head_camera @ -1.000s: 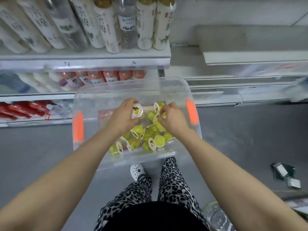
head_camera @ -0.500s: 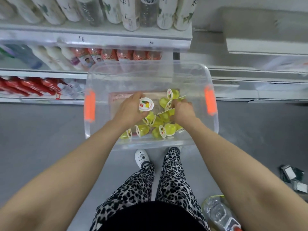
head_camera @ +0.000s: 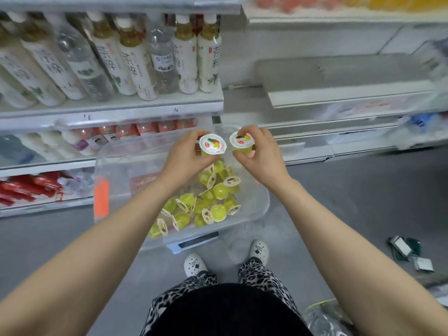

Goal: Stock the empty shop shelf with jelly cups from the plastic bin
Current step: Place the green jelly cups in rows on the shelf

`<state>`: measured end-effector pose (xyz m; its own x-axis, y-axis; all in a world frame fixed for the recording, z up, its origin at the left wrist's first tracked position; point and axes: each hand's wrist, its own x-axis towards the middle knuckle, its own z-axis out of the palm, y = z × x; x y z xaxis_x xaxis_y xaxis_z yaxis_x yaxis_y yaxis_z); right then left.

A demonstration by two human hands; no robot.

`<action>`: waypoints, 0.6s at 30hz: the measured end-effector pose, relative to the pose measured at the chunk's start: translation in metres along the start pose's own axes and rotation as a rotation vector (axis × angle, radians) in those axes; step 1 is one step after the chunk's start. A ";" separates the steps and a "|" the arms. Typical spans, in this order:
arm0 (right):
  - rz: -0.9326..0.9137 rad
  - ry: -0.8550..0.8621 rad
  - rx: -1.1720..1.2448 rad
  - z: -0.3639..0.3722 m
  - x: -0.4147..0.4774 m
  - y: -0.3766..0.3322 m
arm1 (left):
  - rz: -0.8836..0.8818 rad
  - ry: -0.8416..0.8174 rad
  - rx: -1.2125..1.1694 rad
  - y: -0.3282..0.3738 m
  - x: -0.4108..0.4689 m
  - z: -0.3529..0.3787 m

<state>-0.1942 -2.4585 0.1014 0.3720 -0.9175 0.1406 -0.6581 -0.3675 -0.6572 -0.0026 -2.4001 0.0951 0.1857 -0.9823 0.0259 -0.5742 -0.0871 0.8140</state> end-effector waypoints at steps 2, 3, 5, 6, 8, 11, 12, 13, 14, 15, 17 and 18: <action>-0.016 0.086 0.003 -0.026 0.007 0.006 | 0.036 0.003 -0.025 0.026 0.014 0.009; -0.023 0.130 0.005 -0.039 0.010 0.012 | 0.055 0.005 -0.033 0.039 0.021 0.015; -0.030 0.205 0.026 -0.070 0.015 0.023 | 0.095 0.002 -0.052 0.068 0.037 0.029; -0.032 0.236 0.037 -0.087 0.017 0.030 | 0.113 -0.005 -0.056 0.083 0.044 0.037; -0.035 0.291 0.032 -0.122 0.021 0.047 | 0.147 -0.027 -0.060 0.116 0.059 0.056; -0.031 0.359 -0.015 -0.179 0.027 0.079 | 0.200 -0.045 -0.092 0.166 0.081 0.090; -0.028 0.378 -0.036 -0.199 0.029 0.090 | 0.221 -0.050 -0.089 0.183 0.089 0.103; -0.030 0.399 -0.059 -0.219 0.032 0.102 | 0.237 -0.060 -0.088 0.199 0.098 0.116; -0.033 0.420 -0.081 -0.238 0.034 0.113 | 0.251 -0.070 -0.093 0.215 0.106 0.128; -0.035 0.444 -0.097 -0.256 0.037 0.125 | 0.263 -0.074 -0.099 0.230 0.114 0.141; -0.036 0.494 -0.122 -0.292 0.042 0.148 | 0.287 -0.070 -0.108 0.261 0.129 0.168; -0.031 0.512 -0.135 -0.309 0.044 0.160 | 0.300 -0.066 -0.111 0.275 0.136 0.181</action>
<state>-0.4852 -2.6042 0.2314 0.0476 -0.8502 0.5243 -0.7428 -0.3811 -0.5505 -0.2799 -2.5881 0.2174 -0.0326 -0.9704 0.2394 -0.5043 0.2227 0.8343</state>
